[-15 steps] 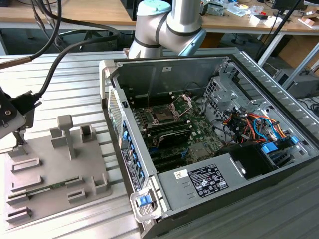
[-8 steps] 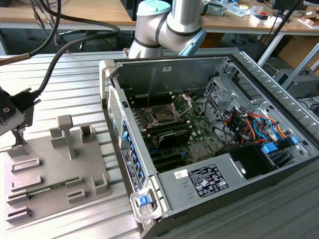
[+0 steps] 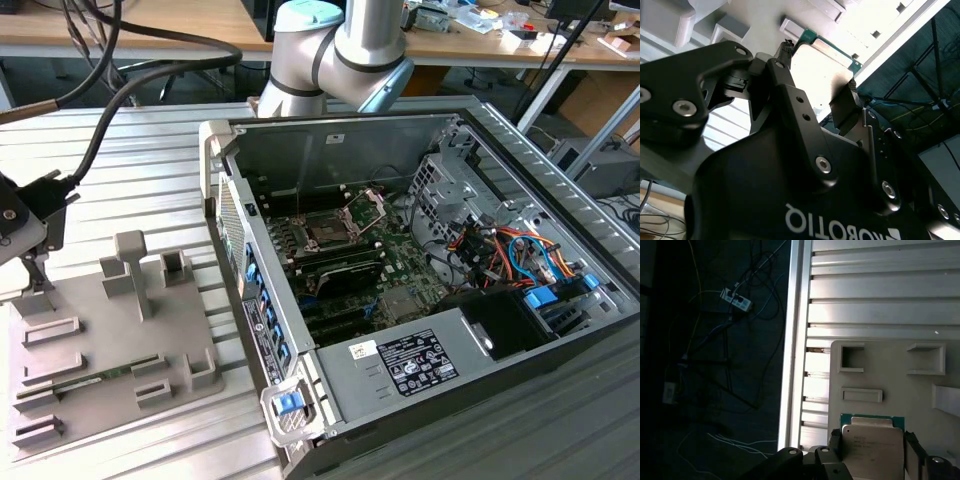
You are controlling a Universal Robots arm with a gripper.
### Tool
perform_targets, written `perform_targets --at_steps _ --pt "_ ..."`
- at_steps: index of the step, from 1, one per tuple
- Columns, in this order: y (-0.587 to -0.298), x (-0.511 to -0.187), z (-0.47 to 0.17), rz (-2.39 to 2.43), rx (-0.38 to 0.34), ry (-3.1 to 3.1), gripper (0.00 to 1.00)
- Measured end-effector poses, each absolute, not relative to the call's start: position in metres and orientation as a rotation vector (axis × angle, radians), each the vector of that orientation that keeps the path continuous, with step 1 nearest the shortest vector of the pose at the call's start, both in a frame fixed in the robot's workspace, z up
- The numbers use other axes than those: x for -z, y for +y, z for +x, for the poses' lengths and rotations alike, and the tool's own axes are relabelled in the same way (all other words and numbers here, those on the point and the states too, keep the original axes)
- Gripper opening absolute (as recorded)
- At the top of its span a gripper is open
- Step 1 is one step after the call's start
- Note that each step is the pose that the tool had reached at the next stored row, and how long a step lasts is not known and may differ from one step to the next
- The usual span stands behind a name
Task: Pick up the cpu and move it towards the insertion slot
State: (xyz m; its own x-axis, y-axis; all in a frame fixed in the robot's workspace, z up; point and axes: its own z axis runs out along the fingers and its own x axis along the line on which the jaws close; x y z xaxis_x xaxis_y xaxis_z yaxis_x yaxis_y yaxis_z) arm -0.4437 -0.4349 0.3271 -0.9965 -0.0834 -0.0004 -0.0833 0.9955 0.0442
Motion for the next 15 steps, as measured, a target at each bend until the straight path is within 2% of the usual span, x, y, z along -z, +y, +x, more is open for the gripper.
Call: perform_targets --at_steps 15 --pt "-0.4348 -0.3339 -0.4437 0.131 0.07 -3.137 0.55"
